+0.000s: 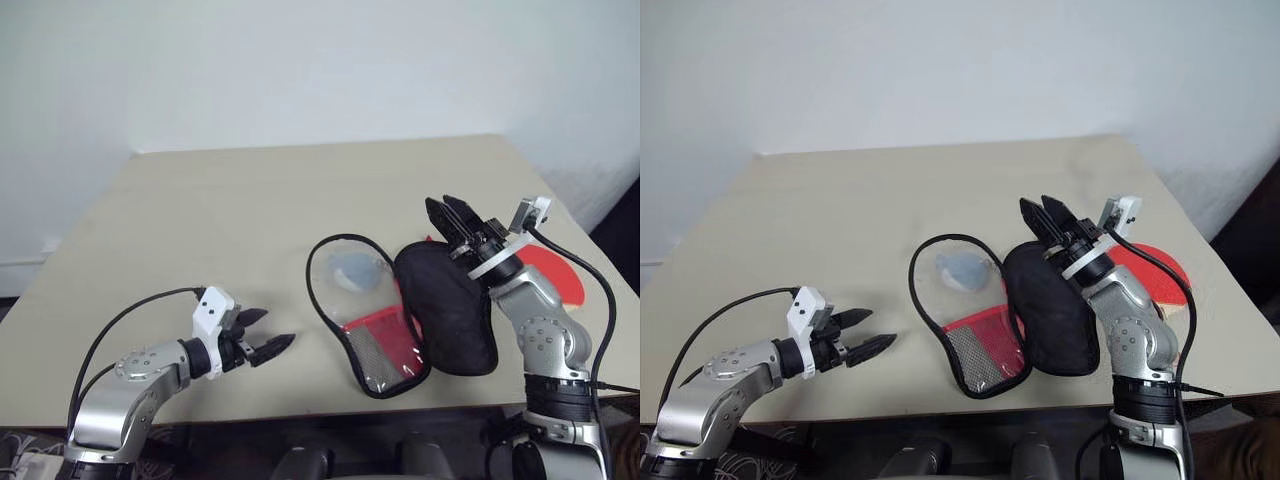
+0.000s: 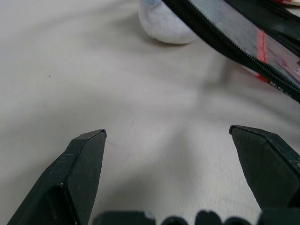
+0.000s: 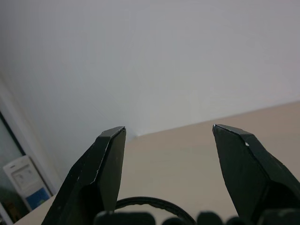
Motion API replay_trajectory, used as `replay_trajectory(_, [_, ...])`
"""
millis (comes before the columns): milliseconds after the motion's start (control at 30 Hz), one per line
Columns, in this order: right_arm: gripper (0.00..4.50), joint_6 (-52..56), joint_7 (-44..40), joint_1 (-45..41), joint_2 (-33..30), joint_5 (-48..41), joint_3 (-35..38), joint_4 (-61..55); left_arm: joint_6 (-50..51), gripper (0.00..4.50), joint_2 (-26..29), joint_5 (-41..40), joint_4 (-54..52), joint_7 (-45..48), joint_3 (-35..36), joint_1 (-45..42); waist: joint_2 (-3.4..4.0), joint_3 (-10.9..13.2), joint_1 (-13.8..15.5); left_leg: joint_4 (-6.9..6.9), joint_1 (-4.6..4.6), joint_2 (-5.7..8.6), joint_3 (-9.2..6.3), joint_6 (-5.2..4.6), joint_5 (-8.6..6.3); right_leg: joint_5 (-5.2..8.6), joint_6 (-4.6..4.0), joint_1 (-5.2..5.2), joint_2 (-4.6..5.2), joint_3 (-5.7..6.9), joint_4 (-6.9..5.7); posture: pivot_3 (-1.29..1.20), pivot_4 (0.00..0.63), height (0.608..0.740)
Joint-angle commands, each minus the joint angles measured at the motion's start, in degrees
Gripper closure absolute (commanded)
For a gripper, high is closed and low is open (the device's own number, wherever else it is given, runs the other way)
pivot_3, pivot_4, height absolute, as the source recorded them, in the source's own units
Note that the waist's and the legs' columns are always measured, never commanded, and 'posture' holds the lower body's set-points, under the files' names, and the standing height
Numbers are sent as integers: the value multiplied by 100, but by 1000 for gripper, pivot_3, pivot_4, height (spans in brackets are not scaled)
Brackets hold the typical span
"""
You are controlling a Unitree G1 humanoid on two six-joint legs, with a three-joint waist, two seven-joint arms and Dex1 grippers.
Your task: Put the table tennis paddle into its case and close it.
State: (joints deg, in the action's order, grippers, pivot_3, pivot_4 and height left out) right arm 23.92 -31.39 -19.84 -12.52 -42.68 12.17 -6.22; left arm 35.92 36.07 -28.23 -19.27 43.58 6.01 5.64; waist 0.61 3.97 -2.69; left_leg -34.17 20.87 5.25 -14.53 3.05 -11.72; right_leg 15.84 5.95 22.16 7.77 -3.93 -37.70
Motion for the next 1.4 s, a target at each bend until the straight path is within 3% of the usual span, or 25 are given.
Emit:
replay_trajectory(33, [1314, -273, -30, -158, 78, 65, 16, -30, 34, 0, 81, -90, -190, -8, 100, -236, 0, 0, -1, 0, 0, 0, 0, 0, 0, 0, 0, 0, 0, 0, 0, 0, 0, 740])
replay_trajectory(367, [1314, -380, 590, -271, 22, 660, -15, 173, 167, 0, 144, -162, -292, 85, 151, -312, 0, 0, -11, 3, 0, -4, 1, 0, 0, -4, -5, 5, -6, -4, -2, 0, 0, 740])
replay_trajectory(767, [1314, 1325, 1789, 129, -903, 740, 500, -468, 81, 0, 181, -93, -28, 403, -344, -652, -2, 1, 17, -1, 1, -3, 4, 0, 0, -3, -6, 2, -5, -5, -1, 0, 0, 740])
replay_trajectory(1033, [1314, 2758, 2500, 1033, -1537, 422, 1594, -1510, -170, 0, -123, 105, 567, 731, -1081, -1083, -14, 2, 15, -9, 5, -4, 17, -7, -4, -3, -4, 2, -2, -10, 1, 0, 0, 740])
replay_trajectory(1200, [1314, 3166, 2701, 1984, -1469, 348, 2113, -2151, -413, 0, -385, 333, 1038, 858, -1452, -1485, -25, 1, 21, -14, 8, -7, 25, -10, -6, -5, -1, 2, -1, -10, 2, 0, 0, 740])
replay_trajectory(1400, [1314, 3179, 2772, 2938, -1309, 539, 2136, -2547, -523, 0, -544, 458, 1379, 1040, -1629, -1796, -32, 1, 12, -17, 8, -12, 54, -17, -10, -11, 12, 8, 7, -16, 3, 0, 0, 740])
